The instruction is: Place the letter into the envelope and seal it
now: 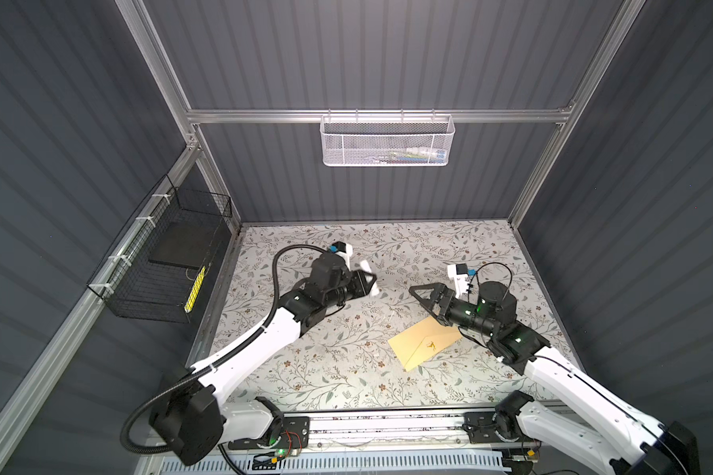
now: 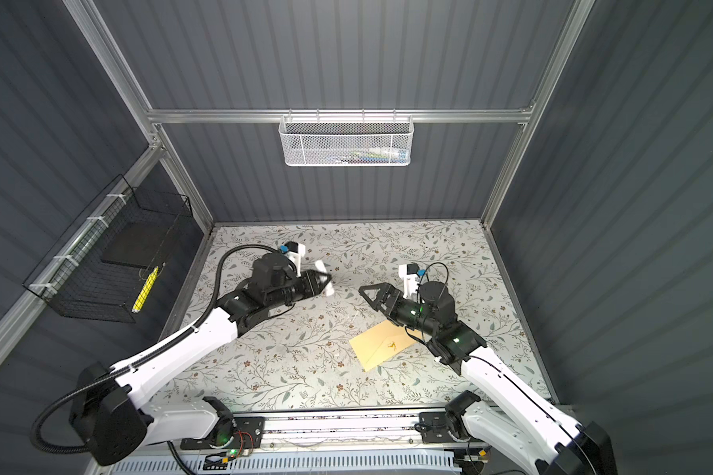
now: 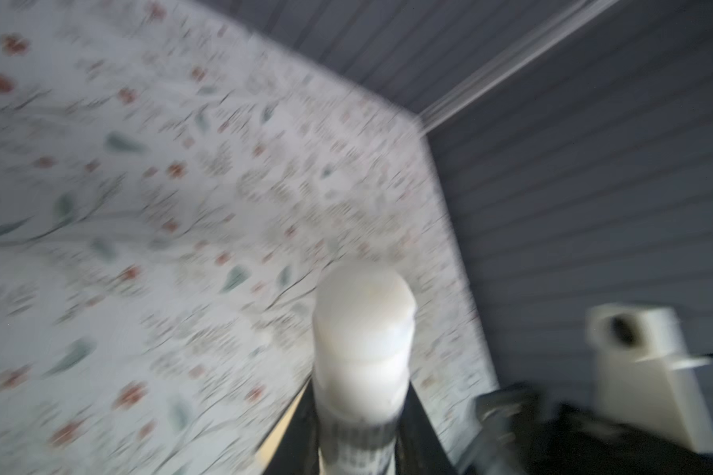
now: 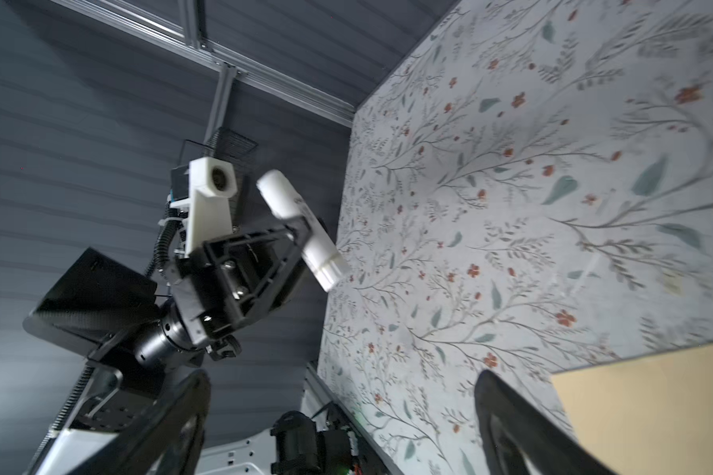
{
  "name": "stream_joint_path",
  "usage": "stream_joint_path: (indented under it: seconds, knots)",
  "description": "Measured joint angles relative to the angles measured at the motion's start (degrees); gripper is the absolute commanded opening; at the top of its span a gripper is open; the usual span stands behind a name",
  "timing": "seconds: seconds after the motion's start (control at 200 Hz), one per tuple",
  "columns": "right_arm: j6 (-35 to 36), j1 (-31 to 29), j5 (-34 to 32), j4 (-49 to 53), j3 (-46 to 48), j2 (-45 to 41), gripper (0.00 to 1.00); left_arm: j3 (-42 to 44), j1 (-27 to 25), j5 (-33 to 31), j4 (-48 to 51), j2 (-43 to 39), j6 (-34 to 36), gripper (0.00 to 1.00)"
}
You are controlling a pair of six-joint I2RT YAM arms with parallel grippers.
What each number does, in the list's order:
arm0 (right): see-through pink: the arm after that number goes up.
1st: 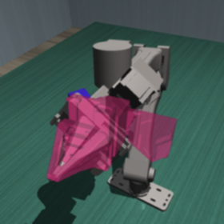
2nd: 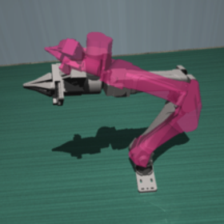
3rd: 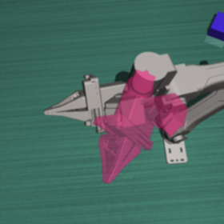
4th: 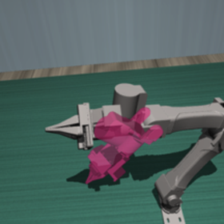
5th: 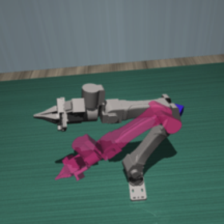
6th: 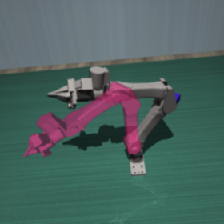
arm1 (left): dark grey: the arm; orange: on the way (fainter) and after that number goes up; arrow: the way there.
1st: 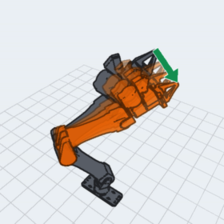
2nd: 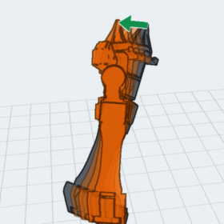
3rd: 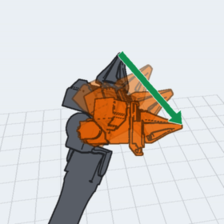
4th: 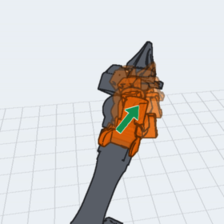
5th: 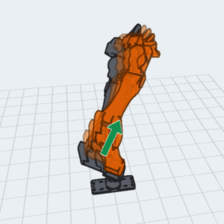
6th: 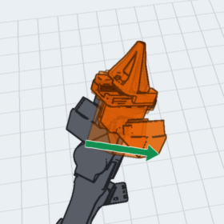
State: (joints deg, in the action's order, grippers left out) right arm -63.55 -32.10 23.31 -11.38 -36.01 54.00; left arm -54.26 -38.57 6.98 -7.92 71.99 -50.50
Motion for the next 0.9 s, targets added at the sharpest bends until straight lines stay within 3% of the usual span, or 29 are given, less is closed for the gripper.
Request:
stream_joint_path:
  seconds: [0.11, 0.27, 0.52, 0.9]
  knots:
    - [-5.42, -1.55, 0.02, -11.5, -0.35, 4.44, 0.99, 2.78, 0.0, -1.51, -19.02, 2.25, -10.4, 0.03]
    - [-11.15, -2.16, 0.55, -23.61, -2.82, 10.16, 0.99, 2.91, -0.02, -2.95, -34.21, 8.33, -20.65, 0.02]
    - [-16.94, -2.56, 1.14, -36.09, -5.44, 18.05, 0.86, 3.28, -0.11, -4.31, -45.11, 9.81, -28.06, 0.01]
    - [-19.67, -1.03, 2.14, -40.09, -10.84, 23.85, 0.63, 4.83, -1.9, -4.5, -50.01, 11.96, -32.28, 0.0]
